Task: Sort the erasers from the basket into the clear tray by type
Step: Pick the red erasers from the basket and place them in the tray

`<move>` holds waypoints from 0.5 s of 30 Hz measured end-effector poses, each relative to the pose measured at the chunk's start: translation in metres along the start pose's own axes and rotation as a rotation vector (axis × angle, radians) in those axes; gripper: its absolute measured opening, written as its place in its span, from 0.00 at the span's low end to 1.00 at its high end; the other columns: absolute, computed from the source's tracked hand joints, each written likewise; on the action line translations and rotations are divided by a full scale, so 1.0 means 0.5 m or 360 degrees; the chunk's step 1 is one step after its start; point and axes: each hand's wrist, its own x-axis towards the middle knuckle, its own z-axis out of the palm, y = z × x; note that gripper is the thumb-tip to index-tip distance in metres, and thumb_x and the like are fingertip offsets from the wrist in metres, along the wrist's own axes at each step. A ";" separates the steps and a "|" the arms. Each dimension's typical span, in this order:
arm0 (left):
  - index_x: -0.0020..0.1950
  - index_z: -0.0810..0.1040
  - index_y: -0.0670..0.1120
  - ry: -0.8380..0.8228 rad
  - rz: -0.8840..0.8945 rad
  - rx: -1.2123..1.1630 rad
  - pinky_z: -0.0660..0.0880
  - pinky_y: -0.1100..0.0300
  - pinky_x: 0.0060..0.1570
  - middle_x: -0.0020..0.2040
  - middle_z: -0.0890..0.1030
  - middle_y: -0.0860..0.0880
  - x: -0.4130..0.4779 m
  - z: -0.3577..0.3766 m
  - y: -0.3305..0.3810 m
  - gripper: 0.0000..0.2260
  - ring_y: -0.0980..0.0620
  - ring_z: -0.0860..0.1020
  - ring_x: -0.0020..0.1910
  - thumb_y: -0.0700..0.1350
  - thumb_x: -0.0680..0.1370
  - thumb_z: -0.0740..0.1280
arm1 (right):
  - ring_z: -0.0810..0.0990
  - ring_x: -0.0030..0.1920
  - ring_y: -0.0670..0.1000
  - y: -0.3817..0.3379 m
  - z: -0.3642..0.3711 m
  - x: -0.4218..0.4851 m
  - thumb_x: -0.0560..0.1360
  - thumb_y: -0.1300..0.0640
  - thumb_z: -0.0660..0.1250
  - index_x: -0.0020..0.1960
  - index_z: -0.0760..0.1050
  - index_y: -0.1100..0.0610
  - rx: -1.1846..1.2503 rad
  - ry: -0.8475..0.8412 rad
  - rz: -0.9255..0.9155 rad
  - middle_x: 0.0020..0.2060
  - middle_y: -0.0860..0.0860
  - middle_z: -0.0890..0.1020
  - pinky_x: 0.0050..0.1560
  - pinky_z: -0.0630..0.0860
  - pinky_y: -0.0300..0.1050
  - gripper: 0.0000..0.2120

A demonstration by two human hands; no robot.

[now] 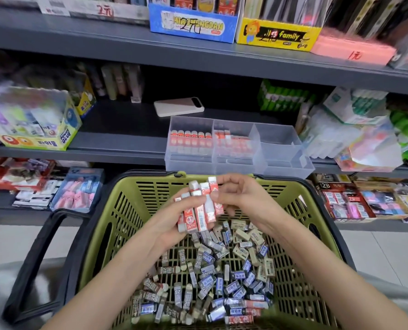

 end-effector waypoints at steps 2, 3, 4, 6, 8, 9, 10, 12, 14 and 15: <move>0.51 0.77 0.44 -0.0006 0.0045 0.0015 0.79 0.57 0.28 0.41 0.84 0.40 0.010 0.018 0.024 0.15 0.44 0.84 0.36 0.37 0.66 0.69 | 0.74 0.26 0.46 -0.029 -0.016 0.014 0.71 0.65 0.71 0.53 0.75 0.61 0.0049 0.0010 -0.0052 0.35 0.54 0.83 0.25 0.69 0.36 0.12; 0.51 0.76 0.43 0.0009 0.0059 -0.0008 0.79 0.57 0.27 0.39 0.84 0.40 0.017 0.024 0.034 0.15 0.44 0.84 0.35 0.37 0.65 0.69 | 0.74 0.26 0.46 -0.045 -0.029 0.023 0.70 0.65 0.71 0.53 0.76 0.60 0.0077 0.0039 -0.0091 0.34 0.53 0.82 0.26 0.70 0.36 0.12; 0.51 0.75 0.43 0.0027 0.0075 -0.0043 0.78 0.57 0.26 0.38 0.84 0.40 0.023 0.029 0.044 0.15 0.44 0.84 0.34 0.37 0.64 0.69 | 0.74 0.25 0.46 -0.061 -0.045 0.035 0.70 0.65 0.71 0.53 0.76 0.60 0.0098 0.0100 -0.0141 0.32 0.53 0.81 0.26 0.71 0.36 0.12; 0.50 0.74 0.43 0.0052 0.0140 -0.0106 0.78 0.57 0.26 0.36 0.84 0.40 0.036 0.034 0.065 0.16 0.42 0.84 0.35 0.37 0.64 0.69 | 0.75 0.26 0.46 -0.090 -0.084 0.068 0.70 0.65 0.71 0.53 0.77 0.60 0.0098 0.0327 -0.0267 0.31 0.52 0.81 0.27 0.71 0.36 0.11; 0.50 0.74 0.43 0.0063 0.0216 -0.0118 0.79 0.55 0.27 0.37 0.84 0.40 0.048 0.036 0.088 0.16 0.41 0.84 0.37 0.36 0.64 0.70 | 0.77 0.27 0.45 -0.109 -0.127 0.118 0.71 0.65 0.71 0.53 0.76 0.62 -0.0017 0.0644 -0.0357 0.29 0.51 0.82 0.26 0.72 0.35 0.11; 0.51 0.75 0.44 0.0068 0.0249 -0.0104 0.79 0.55 0.27 0.38 0.84 0.40 0.053 0.036 0.099 0.17 0.41 0.84 0.38 0.36 0.64 0.70 | 0.78 0.27 0.45 -0.115 -0.145 0.144 0.70 0.66 0.70 0.54 0.75 0.63 -0.0109 0.0776 -0.0367 0.29 0.51 0.82 0.27 0.72 0.35 0.13; 0.51 0.75 0.44 0.0074 0.0276 -0.0088 0.79 0.55 0.28 0.39 0.85 0.40 0.059 0.038 0.111 0.17 0.41 0.84 0.38 0.37 0.64 0.70 | 0.78 0.26 0.45 -0.117 -0.160 0.171 0.70 0.66 0.70 0.55 0.74 0.65 -0.0194 0.0866 -0.0353 0.30 0.53 0.81 0.27 0.74 0.36 0.14; 0.52 0.76 0.44 0.0089 0.0323 -0.0066 0.79 0.55 0.29 0.41 0.85 0.40 0.073 0.039 0.132 0.18 0.40 0.84 0.40 0.37 0.64 0.71 | 0.80 0.29 0.50 -0.113 -0.179 0.221 0.69 0.69 0.69 0.55 0.73 0.69 -0.0331 0.0946 -0.0304 0.33 0.58 0.81 0.30 0.78 0.42 0.16; 0.52 0.77 0.45 0.0102 0.0380 -0.0038 0.79 0.55 0.30 0.42 0.85 0.40 0.087 0.038 0.151 0.17 0.40 0.84 0.40 0.38 0.64 0.71 | 0.82 0.38 0.59 -0.105 -0.188 0.258 0.67 0.67 0.71 0.55 0.74 0.68 -0.0578 0.0969 -0.0238 0.40 0.62 0.82 0.41 0.80 0.54 0.17; 0.52 0.77 0.45 0.0099 0.0407 -0.0030 0.79 0.55 0.30 0.43 0.85 0.41 0.093 0.036 0.159 0.17 0.40 0.84 0.41 0.38 0.64 0.71 | 0.82 0.42 0.61 -0.100 -0.191 0.272 0.67 0.66 0.71 0.55 0.75 0.66 -0.0746 0.0961 -0.0200 0.43 0.63 0.83 0.47 0.79 0.58 0.17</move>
